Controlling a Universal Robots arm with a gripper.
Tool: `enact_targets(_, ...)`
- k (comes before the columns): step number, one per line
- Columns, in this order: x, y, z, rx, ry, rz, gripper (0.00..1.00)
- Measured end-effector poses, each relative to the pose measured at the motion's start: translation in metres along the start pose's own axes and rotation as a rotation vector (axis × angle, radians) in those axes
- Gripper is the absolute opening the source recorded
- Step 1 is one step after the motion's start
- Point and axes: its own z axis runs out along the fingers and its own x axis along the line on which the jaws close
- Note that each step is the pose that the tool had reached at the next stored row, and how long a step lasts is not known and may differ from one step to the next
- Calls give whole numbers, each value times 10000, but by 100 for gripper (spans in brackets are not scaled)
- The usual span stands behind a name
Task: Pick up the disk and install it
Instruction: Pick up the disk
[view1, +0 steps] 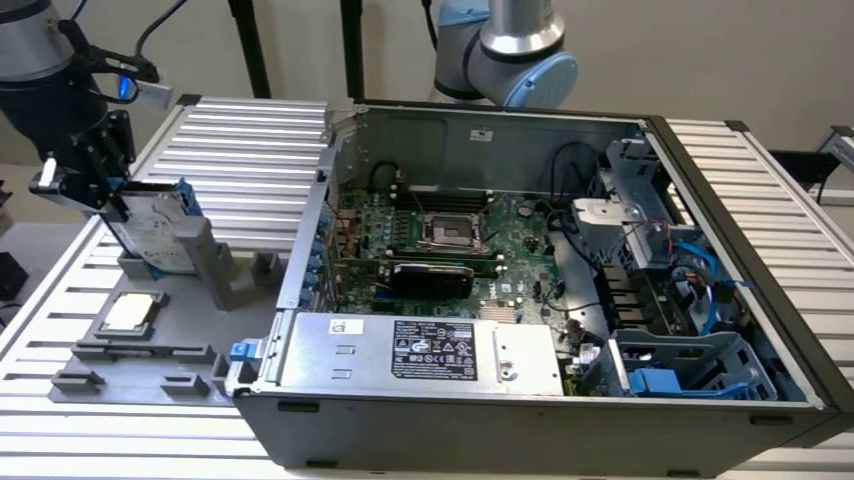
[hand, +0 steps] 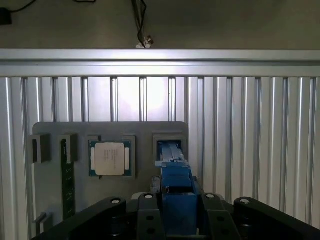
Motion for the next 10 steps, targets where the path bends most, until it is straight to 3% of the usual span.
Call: enact_targets(10, 0, 0, 0, 0, 0, 1, 33)
